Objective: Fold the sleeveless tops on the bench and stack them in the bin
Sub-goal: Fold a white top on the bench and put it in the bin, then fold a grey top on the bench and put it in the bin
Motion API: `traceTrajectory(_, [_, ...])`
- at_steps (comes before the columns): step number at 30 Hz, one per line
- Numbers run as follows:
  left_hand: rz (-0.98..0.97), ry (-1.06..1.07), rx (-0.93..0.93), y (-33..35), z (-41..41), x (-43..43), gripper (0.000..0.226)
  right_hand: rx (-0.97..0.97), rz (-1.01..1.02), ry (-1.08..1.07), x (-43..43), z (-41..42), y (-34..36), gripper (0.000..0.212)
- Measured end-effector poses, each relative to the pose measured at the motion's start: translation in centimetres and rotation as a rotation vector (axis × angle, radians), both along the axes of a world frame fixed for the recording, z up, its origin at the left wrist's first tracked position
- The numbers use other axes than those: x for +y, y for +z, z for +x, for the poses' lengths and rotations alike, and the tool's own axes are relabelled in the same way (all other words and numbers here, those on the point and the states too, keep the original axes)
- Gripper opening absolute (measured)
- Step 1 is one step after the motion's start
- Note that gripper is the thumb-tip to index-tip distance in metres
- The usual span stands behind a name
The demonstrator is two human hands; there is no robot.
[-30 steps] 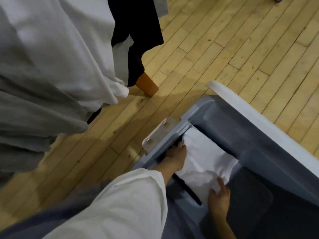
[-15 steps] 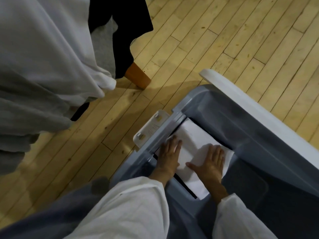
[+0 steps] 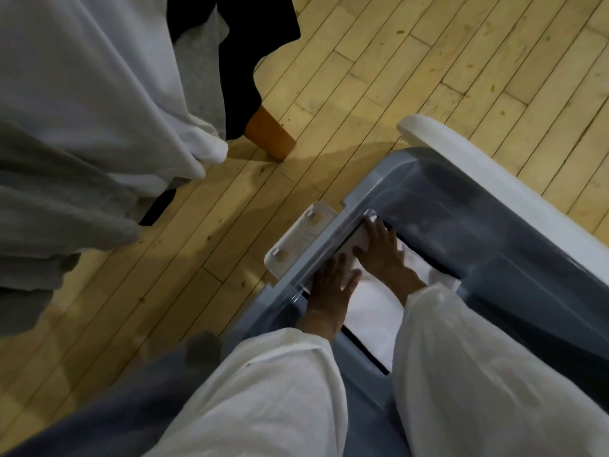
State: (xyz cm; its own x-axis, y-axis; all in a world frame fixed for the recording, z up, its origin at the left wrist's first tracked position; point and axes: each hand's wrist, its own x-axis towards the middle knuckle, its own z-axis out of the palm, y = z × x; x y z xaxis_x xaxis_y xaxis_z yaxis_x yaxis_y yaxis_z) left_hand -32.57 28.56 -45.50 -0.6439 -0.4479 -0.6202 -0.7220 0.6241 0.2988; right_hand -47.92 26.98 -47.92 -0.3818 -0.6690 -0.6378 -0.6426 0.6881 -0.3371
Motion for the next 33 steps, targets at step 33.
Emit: traceTrajectory(33, [-0.219,0.798,0.505,49.2,20.8,-13.2,0.032,-0.915,-0.675,-0.320,-10.3,26.2,47.8,0.013])
